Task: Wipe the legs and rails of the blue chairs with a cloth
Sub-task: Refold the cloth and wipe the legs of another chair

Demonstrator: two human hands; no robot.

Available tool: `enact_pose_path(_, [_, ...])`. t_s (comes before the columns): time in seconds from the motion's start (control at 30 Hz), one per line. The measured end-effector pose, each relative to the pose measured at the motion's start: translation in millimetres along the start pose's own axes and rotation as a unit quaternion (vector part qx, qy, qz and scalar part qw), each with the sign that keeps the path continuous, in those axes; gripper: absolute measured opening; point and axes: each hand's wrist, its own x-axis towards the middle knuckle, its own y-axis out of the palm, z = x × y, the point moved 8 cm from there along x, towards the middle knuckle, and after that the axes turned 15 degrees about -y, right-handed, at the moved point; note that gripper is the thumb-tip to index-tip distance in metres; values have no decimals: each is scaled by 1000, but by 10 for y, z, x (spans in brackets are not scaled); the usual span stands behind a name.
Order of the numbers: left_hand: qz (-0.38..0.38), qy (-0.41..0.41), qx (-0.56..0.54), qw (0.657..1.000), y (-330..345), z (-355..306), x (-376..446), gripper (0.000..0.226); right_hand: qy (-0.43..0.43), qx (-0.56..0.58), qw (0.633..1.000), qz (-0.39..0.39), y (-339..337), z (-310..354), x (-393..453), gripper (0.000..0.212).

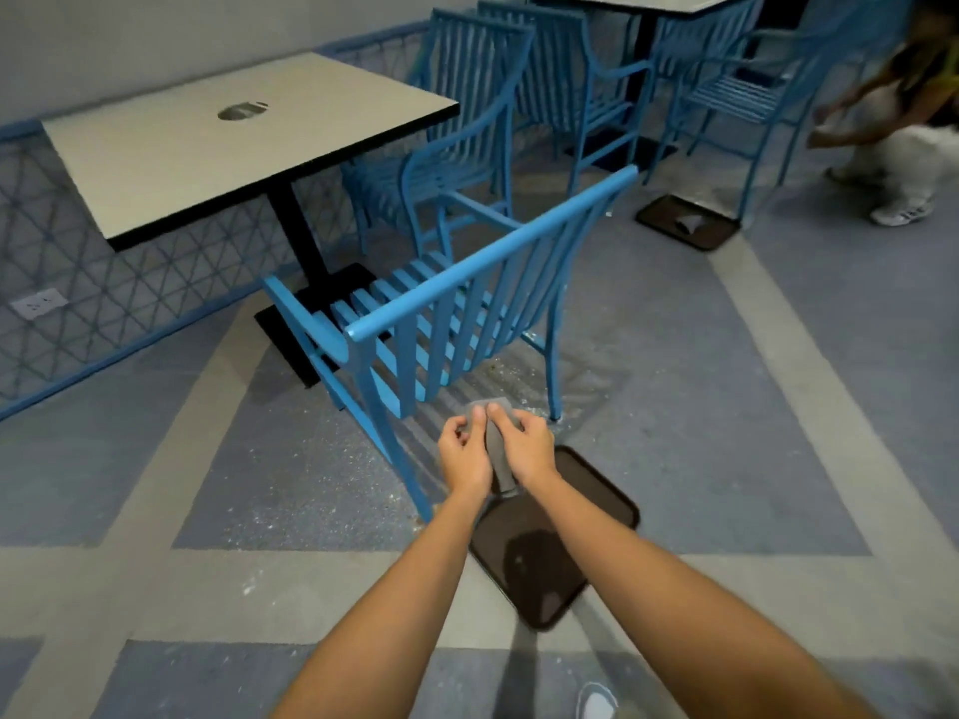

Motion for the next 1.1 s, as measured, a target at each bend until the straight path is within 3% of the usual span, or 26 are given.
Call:
enact_pose_path(0.2, [-6, -37, 20, 999, 157, -718, -618, 26, 34, 47, 998, -5, -385, 841, -115, 36])
enact_pose_path(0.37, [53, -132, -35, 989, 357, -1014, -785, 28, 64, 87, 994, -31, -675, 1124, -15, 39])
enact_pose_path(0.5, [114, -182, -54, 975, 628, -1171, -911, 39, 51, 59, 997, -29, -999, 1324, 130, 19])
enact_pose_path(0.73, [179, -223, -56, 957, 1325, -1466, -1200, 42, 59, 55, 997, 9, -1787, 1677, 519, 43])
enact_pose_path(0.87, [176, -231, -54, 955, 1922, -1605, -1325, 33, 60, 55, 995, 58, -2335, 1794, 897, 41])
enact_pose_path(1.1, [89, -209, -123, 966, 2874, -1793, -1312, 31, 34, 26, 989, 143, -3037, 1895, 1674, 36])
